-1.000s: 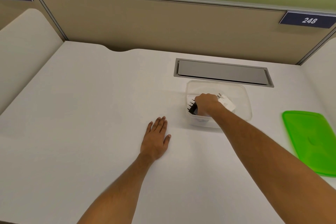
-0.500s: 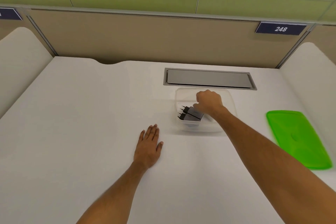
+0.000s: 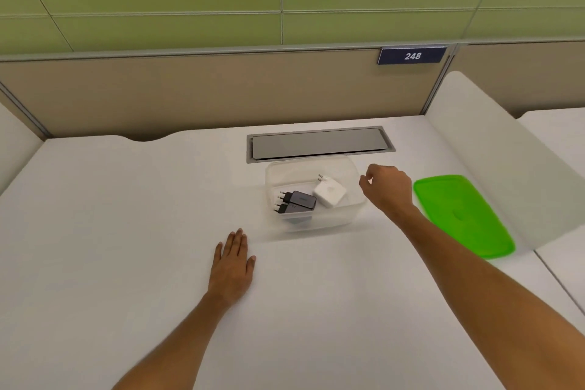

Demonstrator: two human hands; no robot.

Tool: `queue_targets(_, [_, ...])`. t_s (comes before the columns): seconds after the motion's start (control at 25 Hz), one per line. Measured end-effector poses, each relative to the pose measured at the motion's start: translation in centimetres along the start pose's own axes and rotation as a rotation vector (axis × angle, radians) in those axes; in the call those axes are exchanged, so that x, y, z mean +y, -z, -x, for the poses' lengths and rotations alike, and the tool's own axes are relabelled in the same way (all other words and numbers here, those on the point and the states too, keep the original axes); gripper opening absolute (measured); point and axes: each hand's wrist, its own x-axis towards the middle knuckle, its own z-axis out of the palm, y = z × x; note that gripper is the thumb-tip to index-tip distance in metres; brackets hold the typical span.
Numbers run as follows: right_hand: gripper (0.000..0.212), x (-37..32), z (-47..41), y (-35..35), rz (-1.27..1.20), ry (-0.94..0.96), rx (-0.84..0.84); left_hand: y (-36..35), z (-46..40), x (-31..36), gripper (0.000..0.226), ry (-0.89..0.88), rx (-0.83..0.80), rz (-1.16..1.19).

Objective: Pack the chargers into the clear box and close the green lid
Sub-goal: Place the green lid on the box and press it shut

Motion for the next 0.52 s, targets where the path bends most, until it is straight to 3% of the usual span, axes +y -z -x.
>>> queue_targets(0.16, [0.018,6.2,2.6,-0.2,0.010,-0.131,-0.047,0.6,0.1,0.7,0.069,-0.010,0.018,0.031])
queue_targets(0.36, [0.036,14.0,6.5,-0.6,0.018,-0.316,-0.131,0.5,0.1,4.5,0.082,-0.082,0.048,0.106])
queue_targets(0.52, [0.048,18.7,9.1,-1.2,0.106,-0.317,-0.188,-0.2,0.1,9.0,0.072,-0.106,0.011,0.120])
